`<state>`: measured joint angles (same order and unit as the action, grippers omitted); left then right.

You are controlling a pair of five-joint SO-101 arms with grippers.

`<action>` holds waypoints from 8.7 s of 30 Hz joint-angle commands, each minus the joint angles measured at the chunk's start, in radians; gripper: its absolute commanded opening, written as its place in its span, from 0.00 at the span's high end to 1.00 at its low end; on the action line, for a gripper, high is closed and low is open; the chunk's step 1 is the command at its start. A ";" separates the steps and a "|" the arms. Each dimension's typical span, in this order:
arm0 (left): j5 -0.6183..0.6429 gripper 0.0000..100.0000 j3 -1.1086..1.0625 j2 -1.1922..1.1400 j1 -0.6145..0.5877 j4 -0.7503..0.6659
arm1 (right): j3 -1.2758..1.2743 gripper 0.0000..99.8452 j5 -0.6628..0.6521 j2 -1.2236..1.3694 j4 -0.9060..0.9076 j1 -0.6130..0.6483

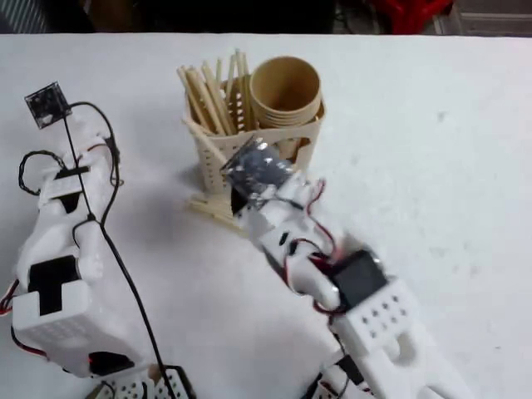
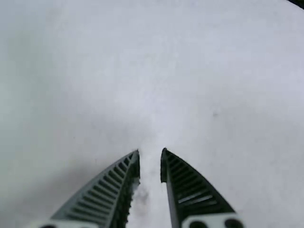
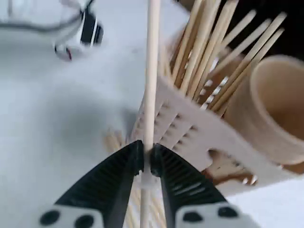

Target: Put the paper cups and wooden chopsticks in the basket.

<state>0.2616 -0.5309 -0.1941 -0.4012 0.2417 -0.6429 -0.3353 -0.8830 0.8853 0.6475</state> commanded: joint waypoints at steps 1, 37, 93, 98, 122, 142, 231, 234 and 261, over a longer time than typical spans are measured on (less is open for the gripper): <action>-0.009 0.91 0.037 0.010 0.015 0.005 | 0.229 0.98 0.017 -0.007 -0.077 -0.016; -0.009 0.91 0.040 0.010 0.012 0.005 | 0.839 0.88 0.018 0.723 -0.374 -0.101; -0.009 0.91 0.040 0.010 0.015 -0.003 | 0.683 0.96 -0.350 0.590 -0.013 -0.074; -0.009 0.91 0.040 0.010 0.015 -0.002 | 0.687 0.96 -0.350 0.585 -0.028 -0.074; -0.009 0.91 0.040 0.010 0.015 -0.003 | 1.142 0.98 -0.298 0.504 -0.091 0.035; -0.009 0.91 0.040 0.010 0.013 0.000 | 0.962 0.98 -0.081 0.610 0.038 0.053; -0.009 0.91 0.040 0.010 0.015 0.000 | -0.041 0.98 -0.307 0.799 0.024 0.024; -0.009 0.91 0.040 0.010 0.015 -0.002 | -0.064 0.98 -0.307 0.691 0.038 0.007; -0.009 0.91 0.035 0.016 0.010 0.005 | -0.296 0.98 -0.295 0.710 -0.473 -0.166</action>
<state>0.2616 -0.5309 -0.1941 -0.4012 0.2417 -1.0127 -0.6176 -0.2309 0.3943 0.4849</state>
